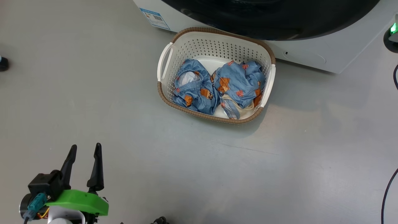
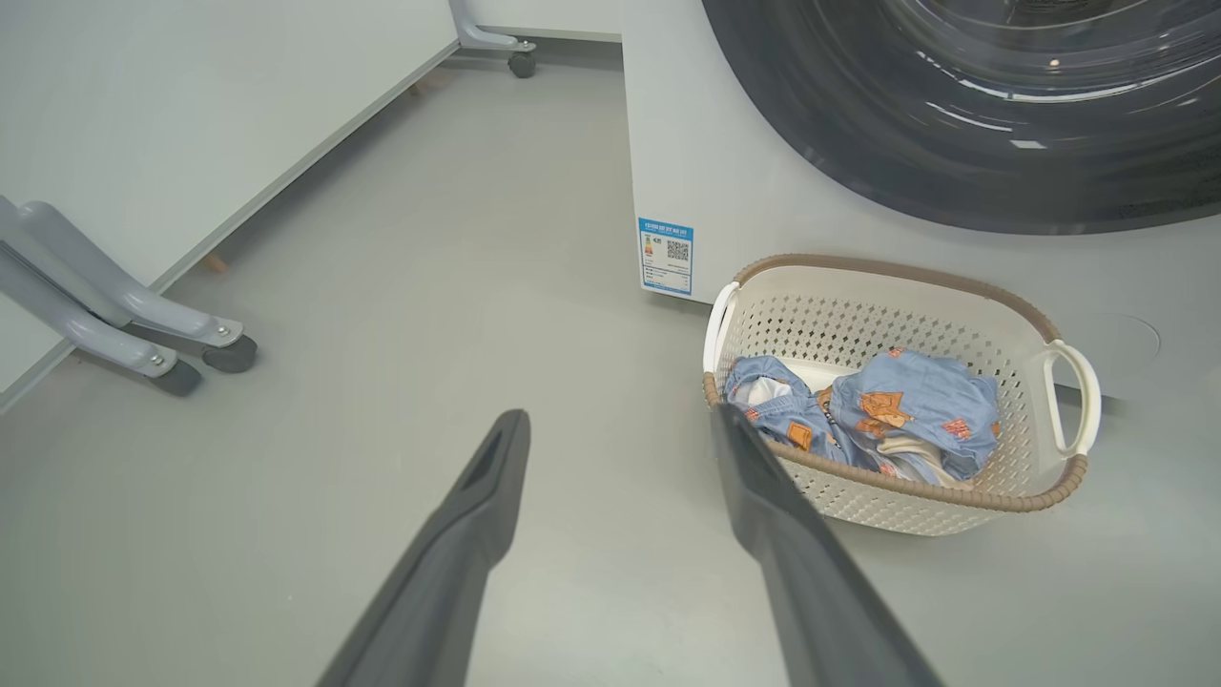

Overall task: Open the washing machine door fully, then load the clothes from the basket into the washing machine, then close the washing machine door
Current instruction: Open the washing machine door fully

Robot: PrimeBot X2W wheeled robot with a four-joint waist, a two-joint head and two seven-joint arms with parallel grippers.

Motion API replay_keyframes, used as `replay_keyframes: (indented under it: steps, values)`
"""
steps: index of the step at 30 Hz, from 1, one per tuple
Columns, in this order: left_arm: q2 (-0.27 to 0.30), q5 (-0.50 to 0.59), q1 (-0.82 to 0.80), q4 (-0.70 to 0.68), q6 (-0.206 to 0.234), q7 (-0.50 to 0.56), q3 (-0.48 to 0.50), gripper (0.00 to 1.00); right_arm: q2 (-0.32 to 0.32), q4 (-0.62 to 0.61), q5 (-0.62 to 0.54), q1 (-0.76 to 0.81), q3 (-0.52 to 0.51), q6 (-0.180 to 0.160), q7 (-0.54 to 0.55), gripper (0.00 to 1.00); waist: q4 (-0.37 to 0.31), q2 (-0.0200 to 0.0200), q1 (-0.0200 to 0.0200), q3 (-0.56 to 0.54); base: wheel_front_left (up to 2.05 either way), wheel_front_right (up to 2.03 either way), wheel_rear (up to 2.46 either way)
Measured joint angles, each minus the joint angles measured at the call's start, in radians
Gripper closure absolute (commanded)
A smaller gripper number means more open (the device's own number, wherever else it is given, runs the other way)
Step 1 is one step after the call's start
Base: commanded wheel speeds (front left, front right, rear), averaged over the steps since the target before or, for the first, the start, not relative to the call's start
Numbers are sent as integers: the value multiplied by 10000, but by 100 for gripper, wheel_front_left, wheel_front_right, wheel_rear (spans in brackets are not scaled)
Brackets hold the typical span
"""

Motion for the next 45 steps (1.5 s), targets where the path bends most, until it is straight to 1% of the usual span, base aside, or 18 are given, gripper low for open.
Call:
replay_keyframes:
  steps: [17,35,41,45]
  values:
    - [15,-31,7,90,0,0,6,0,-219,675,-115,-1143,541,-2,907,100,60,0,0,98,0,0,0]
    - [13,-69,5,79,0,0,249,0,-236,1329,86,-1638,786,0,1724,100,-23,0,-1,296,0,0,0]
    - [13,-69,2,71,0,0,320,0,-176,1386,102,-1780,988,0,1944,100,-98,0,-1,312,0,0,0]
    - [8,-73,3,69,0,0,556,0,40,1394,134,-1782,1141,0,2069,100,-225,0,-1,279,0,0,0]
